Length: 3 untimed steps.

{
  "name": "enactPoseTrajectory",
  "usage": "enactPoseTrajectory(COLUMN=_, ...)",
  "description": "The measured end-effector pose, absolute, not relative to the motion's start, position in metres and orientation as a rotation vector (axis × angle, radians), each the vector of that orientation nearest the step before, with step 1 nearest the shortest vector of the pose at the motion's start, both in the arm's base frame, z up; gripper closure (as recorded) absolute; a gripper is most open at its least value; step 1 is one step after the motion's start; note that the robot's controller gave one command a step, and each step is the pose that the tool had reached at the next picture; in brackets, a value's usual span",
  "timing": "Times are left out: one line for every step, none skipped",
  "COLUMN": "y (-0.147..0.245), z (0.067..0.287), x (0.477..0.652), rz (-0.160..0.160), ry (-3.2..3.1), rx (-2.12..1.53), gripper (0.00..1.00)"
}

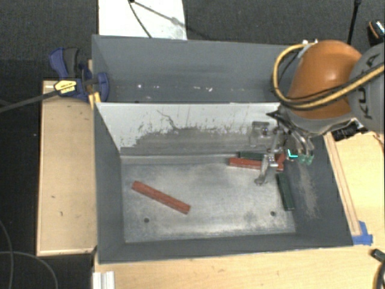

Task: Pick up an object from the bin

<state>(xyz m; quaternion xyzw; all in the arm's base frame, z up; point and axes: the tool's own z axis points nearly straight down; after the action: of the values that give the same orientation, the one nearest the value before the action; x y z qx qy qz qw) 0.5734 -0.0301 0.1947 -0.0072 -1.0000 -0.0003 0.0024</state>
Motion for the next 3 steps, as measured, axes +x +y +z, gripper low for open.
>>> enactPoseTrajectory(y=-0.053, z=0.133, x=0.579, rz=0.0, ry=-3.135, rx=-0.14, gripper=0.0)
enactPoseTrajectory(y=0.031, z=0.143, x=0.539, rz=-0.007, ry=-3.141, rx=-0.011, gripper=0.0)
enactPoseTrajectory(y=0.101, z=0.067, x=0.534, rz=-0.004, ry=-3.129, rx=-0.225, gripper=0.0)
